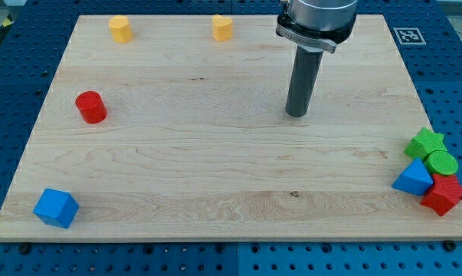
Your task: Push yellow heart towards group of blocks
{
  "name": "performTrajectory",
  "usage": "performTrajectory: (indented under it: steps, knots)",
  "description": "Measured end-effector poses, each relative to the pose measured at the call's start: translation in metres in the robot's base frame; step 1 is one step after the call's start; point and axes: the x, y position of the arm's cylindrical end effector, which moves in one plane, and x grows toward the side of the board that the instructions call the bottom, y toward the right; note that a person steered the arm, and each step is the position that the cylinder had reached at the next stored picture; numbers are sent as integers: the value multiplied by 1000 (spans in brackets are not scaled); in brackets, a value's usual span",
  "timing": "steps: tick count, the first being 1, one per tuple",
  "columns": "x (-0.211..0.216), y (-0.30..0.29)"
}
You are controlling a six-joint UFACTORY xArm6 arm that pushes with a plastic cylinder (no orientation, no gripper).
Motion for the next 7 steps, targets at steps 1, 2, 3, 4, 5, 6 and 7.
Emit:
performTrajectory:
  steps: [1,2,3,4,5,6,7]
  knots:
    - [0,-2]
    - [-2,-31]
    - [-12,-81]
    - [-59,-125]
    - [-101,-126]
    - [-111,-141]
    - [-153,-177]
